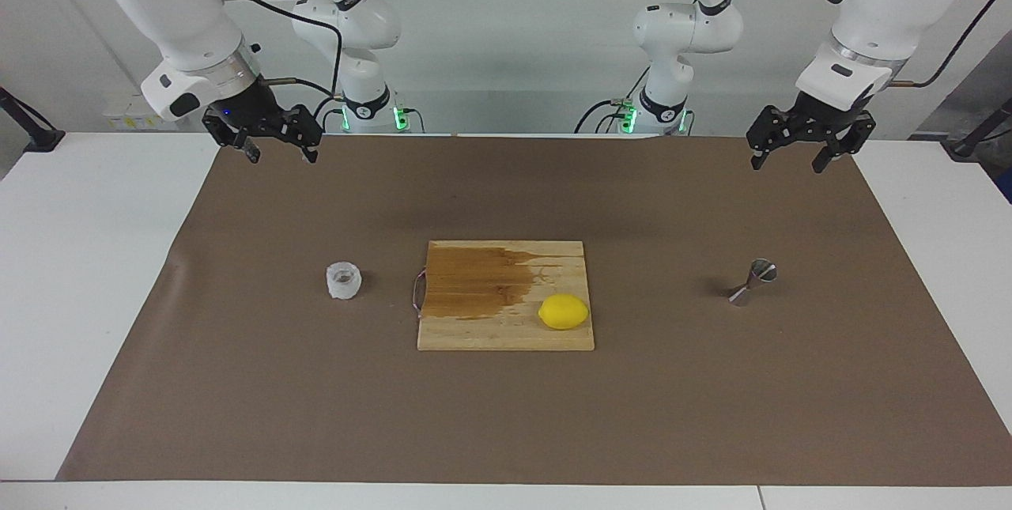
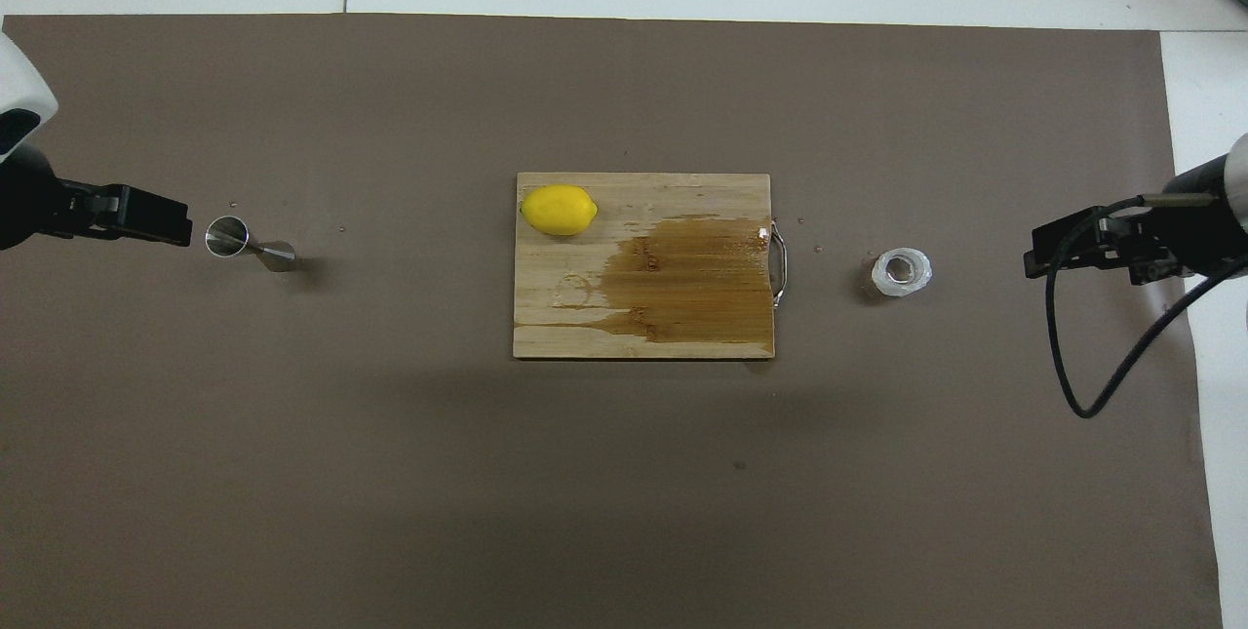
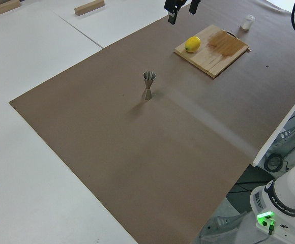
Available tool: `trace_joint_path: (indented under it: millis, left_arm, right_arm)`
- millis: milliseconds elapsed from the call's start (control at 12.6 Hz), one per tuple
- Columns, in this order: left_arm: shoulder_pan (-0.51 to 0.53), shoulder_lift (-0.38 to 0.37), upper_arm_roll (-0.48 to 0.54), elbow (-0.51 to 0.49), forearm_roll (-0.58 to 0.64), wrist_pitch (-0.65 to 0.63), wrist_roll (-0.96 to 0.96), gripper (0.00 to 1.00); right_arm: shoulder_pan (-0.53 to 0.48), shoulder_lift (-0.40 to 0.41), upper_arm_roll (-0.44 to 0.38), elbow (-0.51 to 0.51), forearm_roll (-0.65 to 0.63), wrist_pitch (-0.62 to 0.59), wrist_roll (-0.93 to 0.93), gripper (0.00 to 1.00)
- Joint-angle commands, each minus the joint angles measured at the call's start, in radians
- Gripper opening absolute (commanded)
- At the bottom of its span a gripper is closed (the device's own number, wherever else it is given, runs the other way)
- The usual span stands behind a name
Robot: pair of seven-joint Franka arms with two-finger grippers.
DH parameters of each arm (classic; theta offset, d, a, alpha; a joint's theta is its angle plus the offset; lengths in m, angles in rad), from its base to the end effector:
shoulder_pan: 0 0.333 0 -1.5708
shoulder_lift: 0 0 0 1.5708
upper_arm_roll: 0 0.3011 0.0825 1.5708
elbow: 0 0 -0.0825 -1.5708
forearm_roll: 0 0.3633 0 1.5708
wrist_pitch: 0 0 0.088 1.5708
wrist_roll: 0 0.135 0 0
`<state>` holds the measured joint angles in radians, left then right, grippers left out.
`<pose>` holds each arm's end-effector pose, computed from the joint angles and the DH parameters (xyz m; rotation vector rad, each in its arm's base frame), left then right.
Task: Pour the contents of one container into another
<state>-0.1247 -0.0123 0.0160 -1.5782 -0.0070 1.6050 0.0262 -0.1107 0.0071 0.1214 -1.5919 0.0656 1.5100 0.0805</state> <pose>0.5316 -0.0589 0.5879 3.1251 -0.2109 0.0607 0.5256 0.0146 0.5638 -3.0742 0.1056 0.1414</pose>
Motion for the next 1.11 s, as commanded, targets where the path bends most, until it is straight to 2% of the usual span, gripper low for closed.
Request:
trace_joint_path:
  millis: [0, 713, 1030]
  left_arm:
    - [-0.003, -0.021, 0.001, -0.022, -0.013, -0.010, 0.000, 1.00]
    - [0.031, -0.011, 0.001, -0.022, -0.022, 0.042, 0.004, 1.00]
    - [0.120, 0.041, 0.002, -0.003, -0.144, 0.058, -0.005, 1.00]
  right_arm:
    - [-0.009, -0.004, 0.003, -0.005, 0.016, -0.002, -0.005, 1.00]
    - [-0.007, -0.004, 0.003, -0.005, 0.016, -0.002, -0.005, 1.00]
    - [-0.009, -0.004, 0.003, -0.005, 0.016, -0.004, -0.005, 1.00]
